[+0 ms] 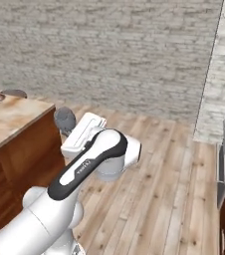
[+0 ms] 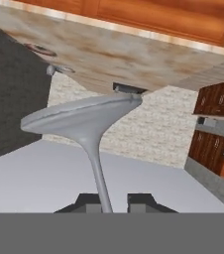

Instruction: Retrieve the wine glasses from the counter and place one next to each plate.

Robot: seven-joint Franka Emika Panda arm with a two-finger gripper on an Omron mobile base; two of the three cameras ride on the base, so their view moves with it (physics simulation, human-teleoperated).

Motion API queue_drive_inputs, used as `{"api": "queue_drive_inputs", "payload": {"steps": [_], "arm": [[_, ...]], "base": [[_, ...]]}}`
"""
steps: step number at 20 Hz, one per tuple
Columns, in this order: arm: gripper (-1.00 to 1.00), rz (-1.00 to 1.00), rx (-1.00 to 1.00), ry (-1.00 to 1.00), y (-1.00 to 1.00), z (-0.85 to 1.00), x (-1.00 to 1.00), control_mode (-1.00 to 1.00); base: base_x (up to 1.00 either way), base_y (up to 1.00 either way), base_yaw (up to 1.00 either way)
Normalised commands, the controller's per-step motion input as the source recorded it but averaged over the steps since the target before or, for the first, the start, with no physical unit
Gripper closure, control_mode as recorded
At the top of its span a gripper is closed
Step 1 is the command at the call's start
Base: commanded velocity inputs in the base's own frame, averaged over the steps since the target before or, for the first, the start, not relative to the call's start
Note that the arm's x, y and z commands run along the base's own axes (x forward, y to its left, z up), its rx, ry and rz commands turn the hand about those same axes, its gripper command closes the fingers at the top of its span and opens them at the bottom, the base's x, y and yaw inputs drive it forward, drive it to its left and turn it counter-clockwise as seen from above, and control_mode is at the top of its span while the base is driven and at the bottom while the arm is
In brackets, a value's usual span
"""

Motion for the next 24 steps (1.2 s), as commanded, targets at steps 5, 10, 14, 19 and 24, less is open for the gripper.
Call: {"api": "queue_drive_inputs", "payload": {"steps": [5,10,14,19,24], "arm": [[1.0,0.0,0.0,0.0,0.0,0.0,0.0,1.0],[1.0,0.0,0.0,0.0,0.0,0.0,0.0,1.0],[1.0,0.0,0.0,0.0,0.0,0.0,0.0,1.0],[1.0,0.0,0.0,0.0,0.0,0.0,0.0,1.0],[1.0,0.0,0.0,0.0,0.0,0.0,0.0,1.0]], "base": [[1.0,-0.45,0.1],[1.0,-0.2,0.05],[1.0,-0.08,0.04],[1.0,-0.04,0.04],[1.0,-0.14,0.17]]}}
